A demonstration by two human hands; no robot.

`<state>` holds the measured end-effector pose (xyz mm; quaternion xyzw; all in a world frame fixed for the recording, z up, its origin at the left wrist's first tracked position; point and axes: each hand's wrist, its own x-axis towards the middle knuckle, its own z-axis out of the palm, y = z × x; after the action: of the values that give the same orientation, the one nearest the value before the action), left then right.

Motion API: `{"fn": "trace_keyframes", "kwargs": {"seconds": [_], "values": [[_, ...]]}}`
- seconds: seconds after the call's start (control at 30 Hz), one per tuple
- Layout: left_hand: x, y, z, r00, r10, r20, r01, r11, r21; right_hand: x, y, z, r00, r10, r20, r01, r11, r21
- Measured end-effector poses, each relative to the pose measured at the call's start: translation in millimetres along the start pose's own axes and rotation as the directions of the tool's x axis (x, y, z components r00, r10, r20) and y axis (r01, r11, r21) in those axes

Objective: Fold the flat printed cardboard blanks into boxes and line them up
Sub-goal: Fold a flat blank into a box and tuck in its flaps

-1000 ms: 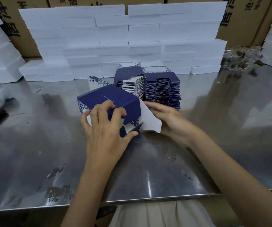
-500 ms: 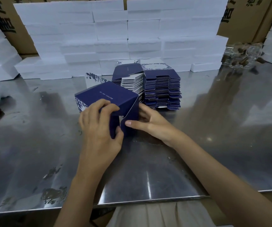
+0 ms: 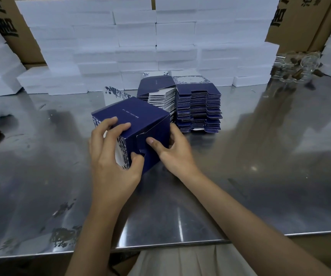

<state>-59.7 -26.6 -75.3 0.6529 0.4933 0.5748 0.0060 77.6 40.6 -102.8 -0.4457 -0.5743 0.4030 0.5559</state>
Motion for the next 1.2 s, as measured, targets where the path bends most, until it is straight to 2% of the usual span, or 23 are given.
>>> {"fn": "trace_keyframes", "kwargs": {"seconds": [0.2, 0.3, 0.43, 0.53, 0.57, 0.63, 0.7, 0.73, 0.87, 0.93, 1.03, 1.13, 1.2], "values": [[0, -1, -1, 1.0, 0.006, 0.01, -0.006, 1.0, 0.011, -2, 0, 4, 0.999, -0.017, -0.043, 0.017, 1.0, -0.006], [-1, -2, 0, 1.0, -0.001, 0.003, 0.001, 1.0, -0.011, -4, -2, 2, 1.0, 0.007, -0.004, -0.007, 1.0, 0.01], [1, -3, 2, 0.978, -0.157, -0.141, 0.114, 0.956, -0.271, -6, -12, -10, 0.99, 0.085, 0.109, -0.095, 0.991, 0.099], [7, -12, 2, 0.903, -0.361, -0.233, 0.27, 0.899, -0.346, -7, -21, -17, 0.98, 0.156, 0.125, -0.179, 0.964, 0.199], [9, -15, 3, 0.864, -0.456, -0.212, 0.358, 0.855, -0.375, -7, -24, -19, 0.978, 0.17, 0.122, -0.193, 0.957, 0.215], [12, -21, 3, 0.772, -0.631, -0.073, 0.526, 0.7, -0.484, -8, -26, -18, 0.976, 0.181, 0.125, -0.203, 0.959, 0.199], [13, -27, 5, 0.707, -0.703, 0.075, 0.589, 0.526, -0.613, -9, -26, -17, 0.972, 0.187, 0.14, -0.209, 0.963, 0.168], [13, -30, 6, 0.698, -0.707, 0.113, 0.598, 0.489, -0.635, -10, -26, -16, 0.972, 0.188, 0.14, -0.21, 0.964, 0.163], [15, -33, 3, 0.691, -0.705, 0.16, 0.631, 0.479, -0.61, -12, -28, -20, 0.972, 0.183, 0.144, -0.206, 0.965, 0.164], [14, -29, 1, 0.708, -0.693, 0.139, 0.615, 0.507, -0.604, -11, -30, -22, 0.968, 0.201, 0.151, -0.223, 0.964, 0.145], [10, -13, 0, 0.809, -0.588, -0.005, 0.5, 0.693, -0.519, -5, -30, -24, 0.946, 0.27, 0.177, -0.304, 0.929, 0.212], [10, 13, 6, 0.924, -0.352, -0.149, 0.3, 0.909, -0.288, 1, -31, -34, 0.937, 0.292, 0.191, -0.339, 0.892, 0.299], [13, 28, 14, 0.973, -0.15, -0.173, 0.132, 0.985, -0.112, 4, -31, -44, 0.946, 0.315, 0.077, -0.324, 0.9, 0.292]]}}
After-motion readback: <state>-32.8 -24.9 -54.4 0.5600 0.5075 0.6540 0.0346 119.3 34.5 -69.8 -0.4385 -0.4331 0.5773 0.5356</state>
